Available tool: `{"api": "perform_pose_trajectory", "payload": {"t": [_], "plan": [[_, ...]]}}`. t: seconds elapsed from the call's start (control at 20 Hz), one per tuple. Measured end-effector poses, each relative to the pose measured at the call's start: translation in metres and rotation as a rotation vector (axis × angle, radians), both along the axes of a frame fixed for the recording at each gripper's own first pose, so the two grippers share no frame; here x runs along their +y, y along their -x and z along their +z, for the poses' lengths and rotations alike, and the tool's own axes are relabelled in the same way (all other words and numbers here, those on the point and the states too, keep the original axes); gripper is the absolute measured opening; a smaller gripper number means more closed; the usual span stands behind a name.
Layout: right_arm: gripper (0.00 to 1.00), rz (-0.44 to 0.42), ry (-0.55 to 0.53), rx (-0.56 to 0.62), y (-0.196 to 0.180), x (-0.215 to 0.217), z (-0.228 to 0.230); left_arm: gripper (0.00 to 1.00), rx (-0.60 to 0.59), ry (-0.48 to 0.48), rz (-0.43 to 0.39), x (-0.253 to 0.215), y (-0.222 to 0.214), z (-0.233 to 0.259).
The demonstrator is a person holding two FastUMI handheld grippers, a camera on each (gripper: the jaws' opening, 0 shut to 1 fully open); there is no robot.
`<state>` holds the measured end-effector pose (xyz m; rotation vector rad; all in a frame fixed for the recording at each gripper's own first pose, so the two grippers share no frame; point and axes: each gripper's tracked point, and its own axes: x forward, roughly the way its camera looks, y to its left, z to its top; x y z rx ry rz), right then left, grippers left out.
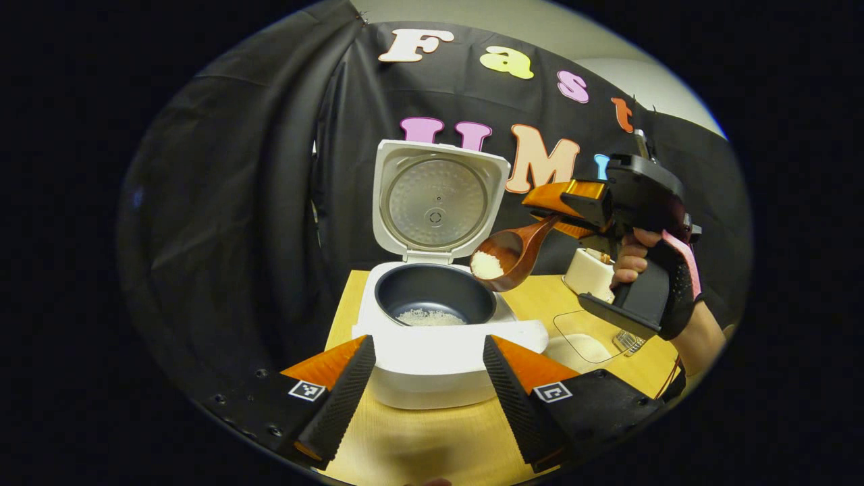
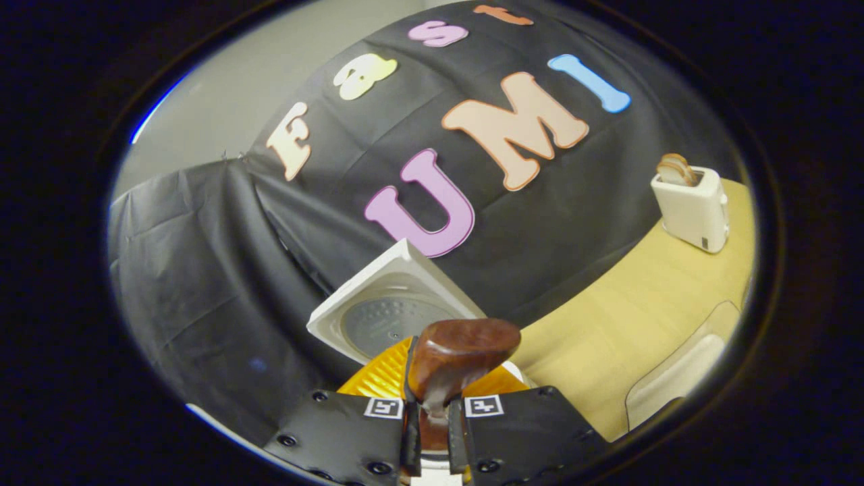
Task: Close the left gripper, press the button to open the rice cooker; take a wooden spoon from the chopstick holder with the right hand, scoop a spoonful of rice and pour it into the rice cooker, then put the wooden spoon back into the chopstick holder.
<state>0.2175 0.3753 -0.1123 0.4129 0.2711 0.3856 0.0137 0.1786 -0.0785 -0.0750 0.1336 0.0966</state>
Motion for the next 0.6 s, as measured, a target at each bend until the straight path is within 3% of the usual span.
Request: {"api": "perform_pose_trajectory", "payload": {"t": [0.3, 0.6], "plan": [[0.19, 0.06, 0.328, -0.168, -0.005, 0.046, -0.003, 0.95, 0.002, -0.008, 0.019, 0.008, 0.002, -0.003], [0.17, 0.104, 0.572, -0.34, 0.001, 0.069, -0.002, 0.93, -0.001, -0.016, 0.023, 0.012, 0.001, -0.004]]}}
